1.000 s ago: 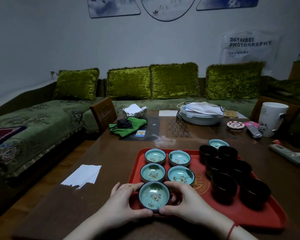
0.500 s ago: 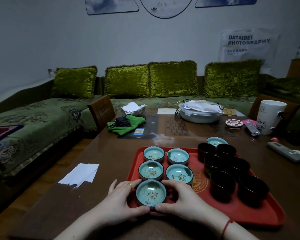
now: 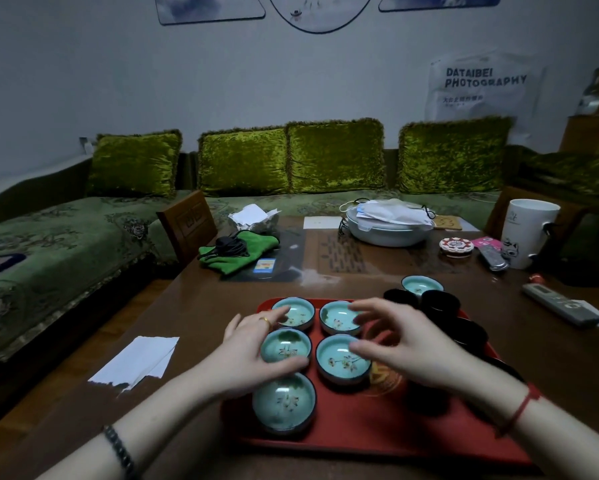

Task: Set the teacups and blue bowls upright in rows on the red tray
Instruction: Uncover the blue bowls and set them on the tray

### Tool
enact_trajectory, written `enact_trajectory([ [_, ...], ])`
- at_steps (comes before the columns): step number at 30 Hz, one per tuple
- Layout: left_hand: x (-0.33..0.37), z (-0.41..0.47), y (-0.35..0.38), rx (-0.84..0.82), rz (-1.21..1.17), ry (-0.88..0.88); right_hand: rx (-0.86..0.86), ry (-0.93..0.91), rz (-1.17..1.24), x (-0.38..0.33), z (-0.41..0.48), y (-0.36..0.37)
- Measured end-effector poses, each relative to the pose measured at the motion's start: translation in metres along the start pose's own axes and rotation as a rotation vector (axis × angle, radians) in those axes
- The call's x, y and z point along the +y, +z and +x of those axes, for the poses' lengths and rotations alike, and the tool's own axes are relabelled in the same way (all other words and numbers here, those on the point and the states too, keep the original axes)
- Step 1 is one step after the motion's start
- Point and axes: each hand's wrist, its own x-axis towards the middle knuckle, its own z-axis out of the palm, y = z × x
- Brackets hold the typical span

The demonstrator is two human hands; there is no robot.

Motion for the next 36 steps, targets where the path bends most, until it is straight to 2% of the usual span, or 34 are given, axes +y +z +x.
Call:
enact_trajectory([
  [14, 0.065, 0.157, 0.036, -0.025, 0.009, 0.174, 0.114, 0.191, -0.117, 0.106, 0.052, -0.113],
  [20, 0.066, 0.222, 0.070, -0.069, 0.050, 0.184, 0.069, 0.253, -0.154, 0.159, 0.077, -0.124],
  [25, 0.064, 0.260, 0.101, -0.152, 0.055, 0.165, -0.042, 0.296, -0.188, 0.200, 0.090, -0.123],
  [31, 0.062, 0.282, 0.124, -0.286, 0.013, 0.139, -0.116, 0.301, -0.068, 0.230, 0.096, -0.116],
  [36, 0.063, 0.288, 0.140, -0.322, -0.094, 0.188, -0.141, 0.255, 0.049, 0.236, 0.096, -0.110],
])
